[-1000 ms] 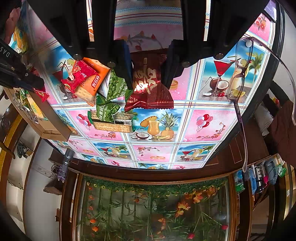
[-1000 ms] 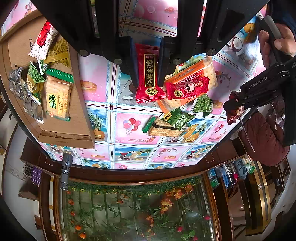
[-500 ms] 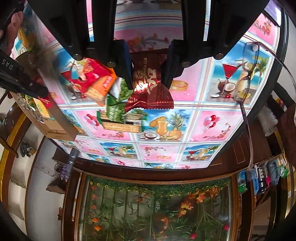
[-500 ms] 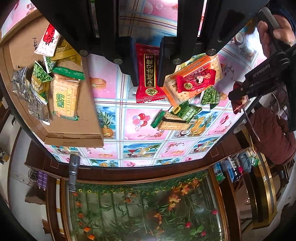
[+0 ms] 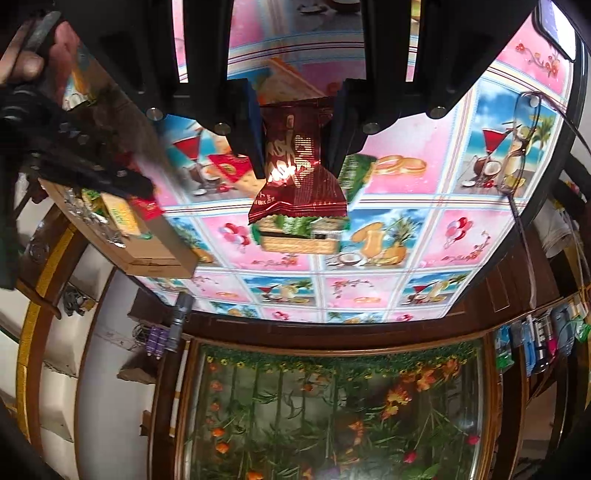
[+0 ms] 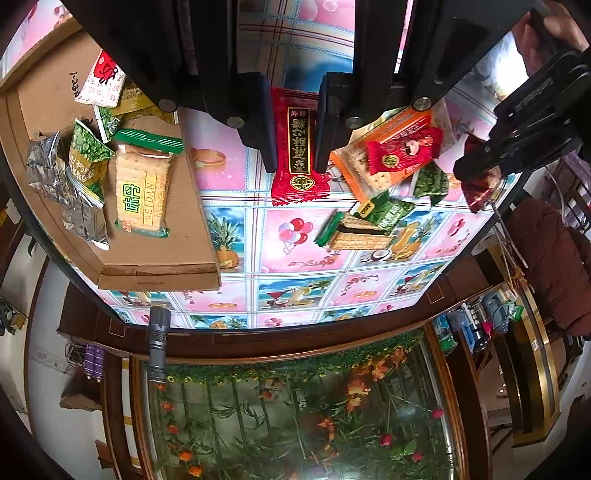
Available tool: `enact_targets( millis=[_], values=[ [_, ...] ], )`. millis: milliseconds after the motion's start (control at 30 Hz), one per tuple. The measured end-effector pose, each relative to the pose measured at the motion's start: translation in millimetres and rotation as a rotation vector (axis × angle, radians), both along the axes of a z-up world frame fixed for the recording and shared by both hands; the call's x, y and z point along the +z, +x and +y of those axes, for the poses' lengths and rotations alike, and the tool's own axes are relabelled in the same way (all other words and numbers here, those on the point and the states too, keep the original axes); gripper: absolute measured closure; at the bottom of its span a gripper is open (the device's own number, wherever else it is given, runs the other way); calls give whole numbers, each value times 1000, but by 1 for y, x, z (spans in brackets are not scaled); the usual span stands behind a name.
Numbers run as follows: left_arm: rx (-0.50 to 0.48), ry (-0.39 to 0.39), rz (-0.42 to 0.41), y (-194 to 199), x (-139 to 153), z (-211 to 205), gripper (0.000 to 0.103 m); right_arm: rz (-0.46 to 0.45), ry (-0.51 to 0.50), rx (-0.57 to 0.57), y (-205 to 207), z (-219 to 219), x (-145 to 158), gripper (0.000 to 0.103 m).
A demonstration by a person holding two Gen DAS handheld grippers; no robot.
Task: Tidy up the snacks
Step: 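Carry the dark red packet and red black-labelled packet toward the cardboard box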
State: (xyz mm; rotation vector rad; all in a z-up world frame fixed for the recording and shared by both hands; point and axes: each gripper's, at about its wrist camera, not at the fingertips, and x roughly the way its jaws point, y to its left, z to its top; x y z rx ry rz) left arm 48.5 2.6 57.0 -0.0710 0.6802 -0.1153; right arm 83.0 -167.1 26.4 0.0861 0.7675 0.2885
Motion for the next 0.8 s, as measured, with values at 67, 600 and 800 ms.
enact_targets(
  millis=[67, 600, 800],
  values=[
    [-21, 3, -9, -2, 2, -5, 73, 10, -3, -20, 1, -1, -4, 83],
    [-139, -63, -49, -25, 18, -19, 73, -22, -8, -95, -2, -8, -5, 83],
    [-168, -70, -52, -31, 21, -24, 73, -29, -11, -97, -4, -7, -6, 83]
  ],
)
